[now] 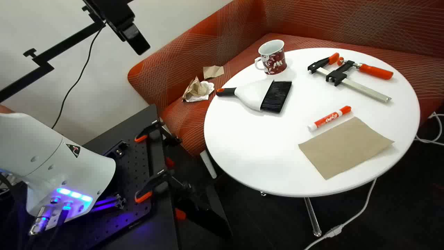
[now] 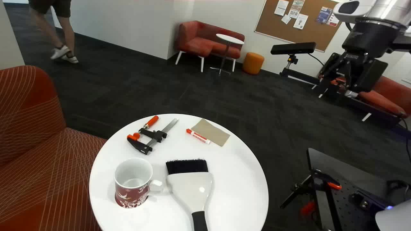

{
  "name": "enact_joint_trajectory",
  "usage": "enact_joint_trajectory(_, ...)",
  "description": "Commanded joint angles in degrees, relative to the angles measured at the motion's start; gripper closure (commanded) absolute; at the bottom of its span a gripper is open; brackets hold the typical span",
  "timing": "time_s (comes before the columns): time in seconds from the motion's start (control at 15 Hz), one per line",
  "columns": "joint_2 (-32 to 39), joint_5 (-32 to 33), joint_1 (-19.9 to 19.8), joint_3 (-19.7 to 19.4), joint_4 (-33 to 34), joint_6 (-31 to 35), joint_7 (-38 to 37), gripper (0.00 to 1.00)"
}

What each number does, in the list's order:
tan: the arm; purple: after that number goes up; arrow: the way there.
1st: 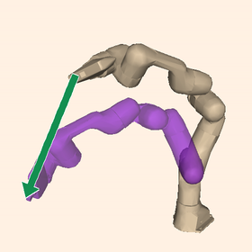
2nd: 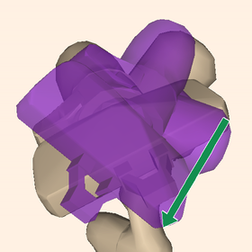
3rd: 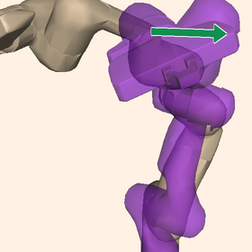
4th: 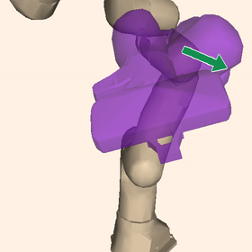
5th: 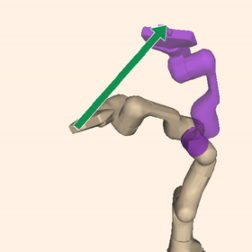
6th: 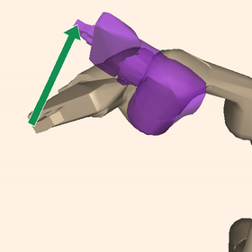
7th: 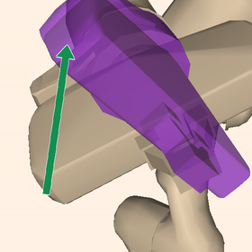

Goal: Put the marker in the mug

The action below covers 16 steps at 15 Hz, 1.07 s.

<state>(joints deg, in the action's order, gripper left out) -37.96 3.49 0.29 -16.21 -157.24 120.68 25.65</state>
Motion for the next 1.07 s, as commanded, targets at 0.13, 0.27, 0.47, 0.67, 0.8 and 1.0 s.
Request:
enact_joint_trajectory(0.13,0.1,-0.7,-0.9,0.9,0.1,-0.1,0.5,0.0)
enact_joint_trajectory(0.27,0.2,-0.7,-0.9,0.9,0.1,-0.1,0.5,0.0)
enact_joint_trajectory(0.47,1.7,-1.0,-0.3,1.5,0.7,1.3,-0.2,0.0)
enact_joint_trajectory(0.67,6.3,-1.4,0.8,2.8,2.4,5.4,-1.6,0.0)
enact_joint_trajectory(0.8,11.8,-2.8,1.8,3.1,4.1,11.0,-1.8,0.0)
enact_joint_trajectory(1.0,21.6,-6.4,3.5,2.9,7.1,20.0,-1.0,0.0)
